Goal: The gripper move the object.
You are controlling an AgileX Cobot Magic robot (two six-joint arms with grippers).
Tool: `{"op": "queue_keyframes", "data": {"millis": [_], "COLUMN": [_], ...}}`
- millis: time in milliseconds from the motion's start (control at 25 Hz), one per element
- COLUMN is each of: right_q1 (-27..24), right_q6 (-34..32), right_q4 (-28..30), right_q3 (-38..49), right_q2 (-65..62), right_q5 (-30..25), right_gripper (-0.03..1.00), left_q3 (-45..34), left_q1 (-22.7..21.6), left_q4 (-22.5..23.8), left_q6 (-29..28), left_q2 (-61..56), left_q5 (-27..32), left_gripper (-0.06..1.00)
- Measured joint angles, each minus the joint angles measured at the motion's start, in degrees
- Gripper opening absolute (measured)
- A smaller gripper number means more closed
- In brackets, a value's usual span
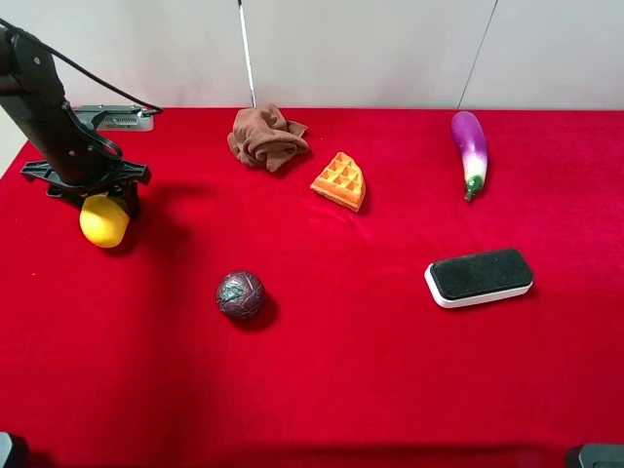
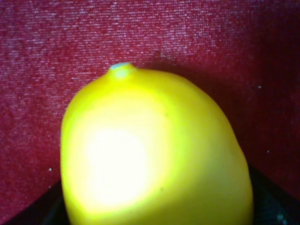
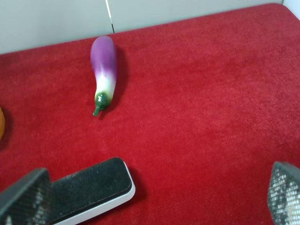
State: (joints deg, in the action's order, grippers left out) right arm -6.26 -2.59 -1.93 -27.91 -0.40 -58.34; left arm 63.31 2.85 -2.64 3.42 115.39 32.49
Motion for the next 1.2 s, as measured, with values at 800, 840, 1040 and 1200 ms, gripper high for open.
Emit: {"op": "queue_keyframes", "data": {"millis": [800,840,1040,1200], "right_q1": [0.00,0.00,0.00,0.00], "right_q6": [0.00,0.00,0.00,0.00], "right_q4": [0.00,0.00,0.00,0.00], "right_q3": [0.00,0.00,0.00,0.00], "right_q2": [0.00,0.00,0.00,0.00], "right_q5": [0.00,0.00,0.02,0.02], "right_gripper": [0.69,0.69,0.69,0.69], "left_q3": [3.35,3.94,7.53,10.90], "left_q1": [0.00,0.00,0.44,2.33], "left_q4": [0.00,-0.11,-1.36,-1.46], "left_q6": [-3.98,-4.37,-4.79,-5.64], "left_q2": [-3.43,-3.43,-3.43,-3.43], "left_q5": [7.19,8.28,13.65,17.13], "left_gripper": [0.61,0.61,0.61,0.61]}}
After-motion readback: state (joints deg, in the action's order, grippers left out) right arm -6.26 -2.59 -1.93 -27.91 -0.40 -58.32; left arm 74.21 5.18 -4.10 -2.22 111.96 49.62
